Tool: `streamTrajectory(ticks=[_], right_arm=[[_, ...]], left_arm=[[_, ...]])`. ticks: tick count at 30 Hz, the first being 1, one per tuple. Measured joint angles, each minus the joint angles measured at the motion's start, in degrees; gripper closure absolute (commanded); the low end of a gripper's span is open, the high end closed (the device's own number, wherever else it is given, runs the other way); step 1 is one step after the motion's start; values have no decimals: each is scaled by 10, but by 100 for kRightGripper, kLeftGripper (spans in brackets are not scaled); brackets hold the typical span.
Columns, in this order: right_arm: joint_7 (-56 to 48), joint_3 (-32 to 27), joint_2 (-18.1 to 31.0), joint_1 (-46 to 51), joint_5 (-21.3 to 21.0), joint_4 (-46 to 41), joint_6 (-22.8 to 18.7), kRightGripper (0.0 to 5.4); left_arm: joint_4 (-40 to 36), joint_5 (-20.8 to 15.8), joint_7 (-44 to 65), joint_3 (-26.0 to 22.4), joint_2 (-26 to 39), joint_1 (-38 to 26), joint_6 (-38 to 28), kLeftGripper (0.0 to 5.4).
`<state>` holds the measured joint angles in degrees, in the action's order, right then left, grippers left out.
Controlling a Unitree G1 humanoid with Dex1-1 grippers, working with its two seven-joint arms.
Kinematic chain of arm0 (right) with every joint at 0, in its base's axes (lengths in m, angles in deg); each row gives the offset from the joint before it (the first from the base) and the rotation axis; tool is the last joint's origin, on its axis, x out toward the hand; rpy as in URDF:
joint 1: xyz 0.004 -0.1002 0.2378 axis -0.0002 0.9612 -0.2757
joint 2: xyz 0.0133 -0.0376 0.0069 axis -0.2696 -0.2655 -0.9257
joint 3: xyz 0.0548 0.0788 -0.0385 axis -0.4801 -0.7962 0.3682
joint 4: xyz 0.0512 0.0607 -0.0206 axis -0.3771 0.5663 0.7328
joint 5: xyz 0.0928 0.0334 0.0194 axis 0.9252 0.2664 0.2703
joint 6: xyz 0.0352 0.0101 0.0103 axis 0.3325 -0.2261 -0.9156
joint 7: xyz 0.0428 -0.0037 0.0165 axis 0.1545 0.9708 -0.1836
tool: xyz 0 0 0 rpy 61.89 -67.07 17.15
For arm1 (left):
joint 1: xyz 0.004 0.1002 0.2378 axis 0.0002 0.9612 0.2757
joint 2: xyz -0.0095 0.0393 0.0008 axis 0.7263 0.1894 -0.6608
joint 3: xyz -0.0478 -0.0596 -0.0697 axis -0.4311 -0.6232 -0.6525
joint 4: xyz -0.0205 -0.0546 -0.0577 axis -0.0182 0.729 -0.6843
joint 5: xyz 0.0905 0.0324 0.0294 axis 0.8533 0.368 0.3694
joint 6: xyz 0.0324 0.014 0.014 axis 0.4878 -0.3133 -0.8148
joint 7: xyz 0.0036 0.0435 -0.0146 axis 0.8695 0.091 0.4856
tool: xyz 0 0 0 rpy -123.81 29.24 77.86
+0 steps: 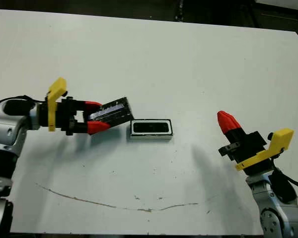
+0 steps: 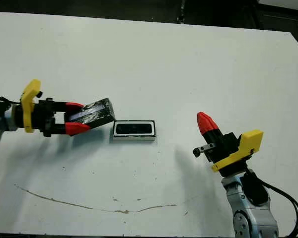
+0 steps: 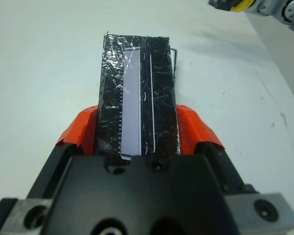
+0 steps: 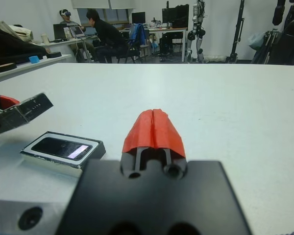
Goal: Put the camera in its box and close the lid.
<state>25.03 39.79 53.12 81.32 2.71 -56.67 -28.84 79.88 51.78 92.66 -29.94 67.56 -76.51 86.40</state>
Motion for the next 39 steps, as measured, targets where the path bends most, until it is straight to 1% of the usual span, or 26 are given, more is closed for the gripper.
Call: streamTrajectory(ticks=[7,11,16,28,34,39], right_arm=[[1,1,0,1,-1,0,0,540],[1,1,0,1,-2,0,0,540],[1,2,0,1,-2,0,0,540],[0,3,0,2,-2,0,0,540],[0,3,0,2,-3,2,0,540],[0,3,0,3,-1,2,0,540]], left_arm=[[58,1,24,18,-50,-15,-24,224],[79,8,27,27,-63,-20,-30,224],[90,20,28,32,-74,-32,-41,224],[120,20,30,38,-94,-41,-66,224],[130,22,30,48,-115,-58,-70,224],[139,35,28,60,-128,-71,-69,224]])
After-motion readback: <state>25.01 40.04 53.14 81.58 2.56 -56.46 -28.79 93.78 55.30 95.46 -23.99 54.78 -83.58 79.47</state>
